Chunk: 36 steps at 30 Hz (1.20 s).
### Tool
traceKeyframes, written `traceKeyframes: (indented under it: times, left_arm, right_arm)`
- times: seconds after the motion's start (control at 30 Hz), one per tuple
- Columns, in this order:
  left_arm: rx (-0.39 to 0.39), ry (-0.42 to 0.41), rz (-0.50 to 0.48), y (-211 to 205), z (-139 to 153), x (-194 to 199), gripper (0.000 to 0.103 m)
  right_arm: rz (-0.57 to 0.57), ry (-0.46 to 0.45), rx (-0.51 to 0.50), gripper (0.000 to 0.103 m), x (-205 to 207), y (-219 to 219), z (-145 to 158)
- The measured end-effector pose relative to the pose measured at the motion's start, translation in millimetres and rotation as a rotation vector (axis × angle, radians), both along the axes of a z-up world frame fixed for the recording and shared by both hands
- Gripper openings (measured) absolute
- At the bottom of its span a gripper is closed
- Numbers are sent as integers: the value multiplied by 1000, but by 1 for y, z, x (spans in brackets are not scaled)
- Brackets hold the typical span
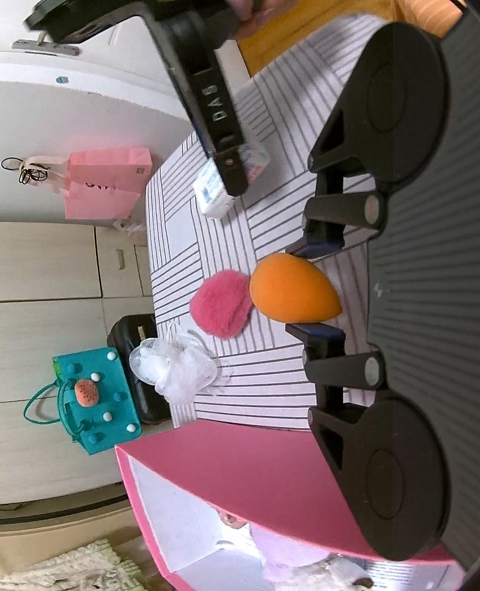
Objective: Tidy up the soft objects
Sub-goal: 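Lift the orange sponge with the left gripper toward the pink box while the right gripper carries the wipes pack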
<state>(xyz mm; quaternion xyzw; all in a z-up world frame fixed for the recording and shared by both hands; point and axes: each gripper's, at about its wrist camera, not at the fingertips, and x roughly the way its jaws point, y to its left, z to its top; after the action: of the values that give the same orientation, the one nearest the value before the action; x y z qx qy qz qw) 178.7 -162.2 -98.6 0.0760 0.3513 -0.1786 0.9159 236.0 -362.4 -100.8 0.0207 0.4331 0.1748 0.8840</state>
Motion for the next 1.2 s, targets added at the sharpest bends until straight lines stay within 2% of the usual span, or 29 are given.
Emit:
traceKeyframes:
  times: [0.43,0.57,0.8,0.87,0.93,1.07,1.13,1.2]
  left_arm:
    - [-39,66,-75,20,15,-46,35]
    - [-31,56,-82,30,17,-60,35]
    - [-45,68,-82,55,25,-79,35]
    - [-52,69,-93,63,29,-83,35]
    - [-59,84,-126,70,35,-86,35]
    - [-84,161,-201,87,42,-83,35]
    - [-76,169,-217,92,43,-81,35]
    - [-63,176,-209,95,40,-79,35]
  right_arm:
    - [77,47,25,47,-64,18,11]
    - [85,-18,-15,47,-94,28,25]
    - [129,-64,-5,47,-128,45,52]
    - [146,-68,7,45,-135,51,59]
    - [162,-74,15,37,-140,59,67]
    - [211,-117,-9,26,-147,80,85]
    - [213,-108,2,24,-144,85,79]
    - [150,-86,-30,25,-144,84,64]
